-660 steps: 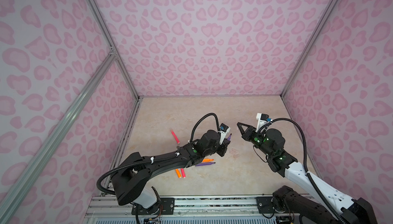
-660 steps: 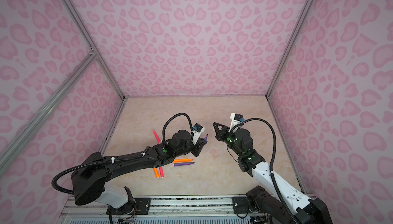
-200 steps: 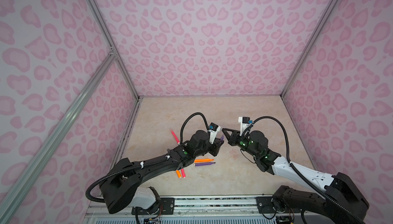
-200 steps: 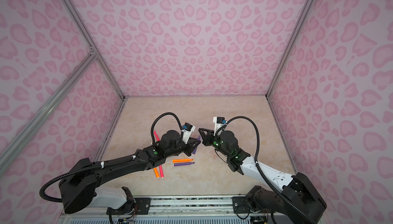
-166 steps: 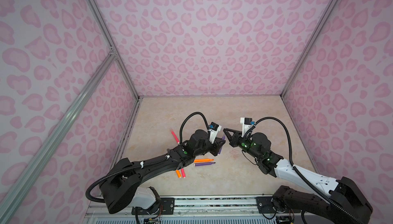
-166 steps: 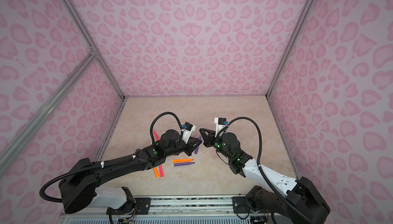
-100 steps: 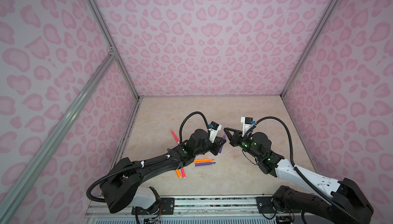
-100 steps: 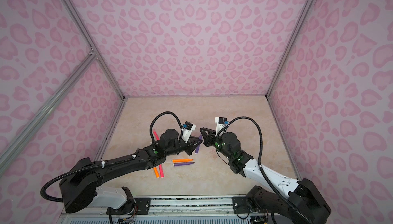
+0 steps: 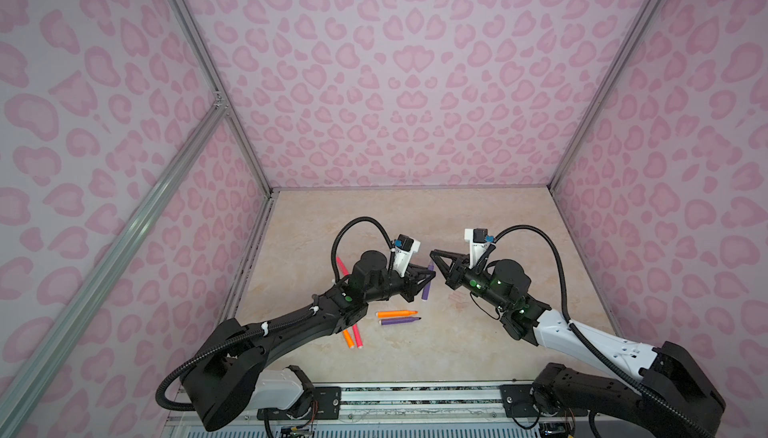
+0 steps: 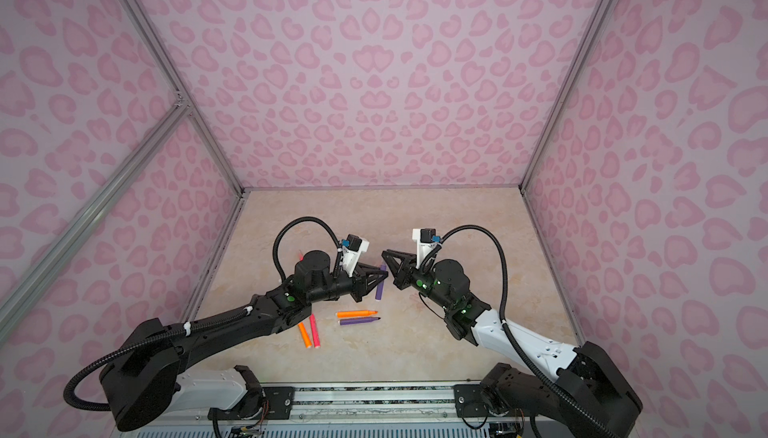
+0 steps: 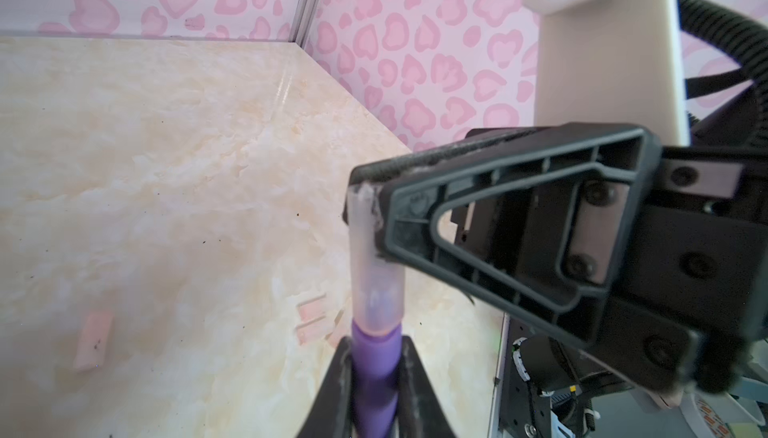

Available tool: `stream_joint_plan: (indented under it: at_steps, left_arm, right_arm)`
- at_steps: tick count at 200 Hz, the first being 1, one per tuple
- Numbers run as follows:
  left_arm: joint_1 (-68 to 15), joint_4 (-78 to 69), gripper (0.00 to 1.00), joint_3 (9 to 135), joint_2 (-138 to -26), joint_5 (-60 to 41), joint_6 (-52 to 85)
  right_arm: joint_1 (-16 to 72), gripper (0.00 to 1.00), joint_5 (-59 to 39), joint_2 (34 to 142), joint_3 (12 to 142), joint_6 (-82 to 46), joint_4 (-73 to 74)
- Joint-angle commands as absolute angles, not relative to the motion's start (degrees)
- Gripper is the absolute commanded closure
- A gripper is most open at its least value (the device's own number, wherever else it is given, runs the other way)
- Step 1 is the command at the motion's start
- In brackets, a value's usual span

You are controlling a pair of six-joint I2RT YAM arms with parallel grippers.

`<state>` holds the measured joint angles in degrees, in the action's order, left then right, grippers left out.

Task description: Insert the pens into the pen caps

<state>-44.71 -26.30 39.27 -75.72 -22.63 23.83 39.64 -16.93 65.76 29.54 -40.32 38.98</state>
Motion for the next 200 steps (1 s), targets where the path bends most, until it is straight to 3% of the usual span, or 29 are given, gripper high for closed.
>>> stream_joint_plan:
  at_steps: [1, 39, 89, 149, 200]
  left_arm:
    - [-44.8, -34.2, 0.96, 39.1, -75.1, -27.1, 23.5]
    - [-45.0, -32.2, 0.96, 39.8, -75.2, -25.6, 22.2]
    - [-47.1, -27.6, 0.96, 39.9, -73.4, -14.8, 19.7]
    - [-45.0, -26.2, 0.96, 43.1, -72.6, -26.3, 22.8]
    - [-44.6, -20.7, 0.96, 48.3, -73.4, -33.6, 22.2]
  right_arm:
    - [39.9, 1.0, -24.4, 67.2, 29.9, -41.7, 41.8]
    - [39.9, 1.0, -25.6, 68.9, 31.6, -41.9, 40.2]
    - [39.9, 1.0, -23.9, 68.6, 32.8, -40.5, 36.1]
    - [40.1, 1.0, -27.3, 67.2, 32.7, -37.8, 37.7]
    - [38.8, 1.0, -25.7, 59.0, 32.3, -31.4, 27.1]
